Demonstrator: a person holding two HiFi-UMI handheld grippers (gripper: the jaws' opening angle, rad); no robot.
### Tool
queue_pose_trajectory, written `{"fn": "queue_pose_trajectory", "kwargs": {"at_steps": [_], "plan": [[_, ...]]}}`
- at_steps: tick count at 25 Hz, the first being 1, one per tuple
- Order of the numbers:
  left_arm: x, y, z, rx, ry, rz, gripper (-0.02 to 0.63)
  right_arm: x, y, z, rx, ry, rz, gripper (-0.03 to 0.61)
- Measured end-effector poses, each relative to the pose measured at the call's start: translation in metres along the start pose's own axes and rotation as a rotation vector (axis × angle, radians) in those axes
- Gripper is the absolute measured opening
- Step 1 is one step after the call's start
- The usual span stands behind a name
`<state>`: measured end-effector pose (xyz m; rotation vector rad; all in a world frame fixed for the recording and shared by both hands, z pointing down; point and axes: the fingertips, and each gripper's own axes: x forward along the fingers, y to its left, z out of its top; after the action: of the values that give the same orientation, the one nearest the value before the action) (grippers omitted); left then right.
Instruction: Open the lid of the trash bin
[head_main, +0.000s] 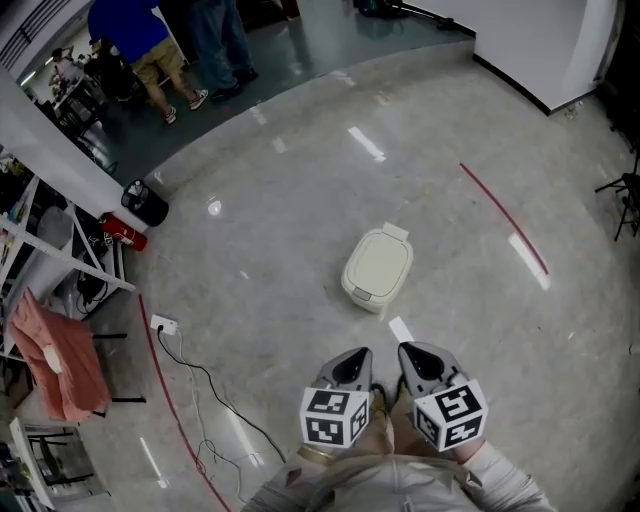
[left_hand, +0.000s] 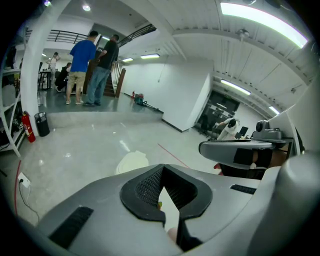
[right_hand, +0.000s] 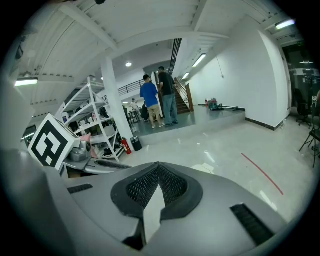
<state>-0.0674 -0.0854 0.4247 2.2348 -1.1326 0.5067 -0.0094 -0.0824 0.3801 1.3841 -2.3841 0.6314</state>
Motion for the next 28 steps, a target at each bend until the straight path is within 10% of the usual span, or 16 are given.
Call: {"fn": "queue_pose_trajectory", "kwargs": {"at_steps": [28], "plan": [[0.232,0.130,-0.105,-0.125,0.154,0.104,0.005,0.163,-0.105,-0.132,0.098,0.206,-0.004,-0.002]]}}
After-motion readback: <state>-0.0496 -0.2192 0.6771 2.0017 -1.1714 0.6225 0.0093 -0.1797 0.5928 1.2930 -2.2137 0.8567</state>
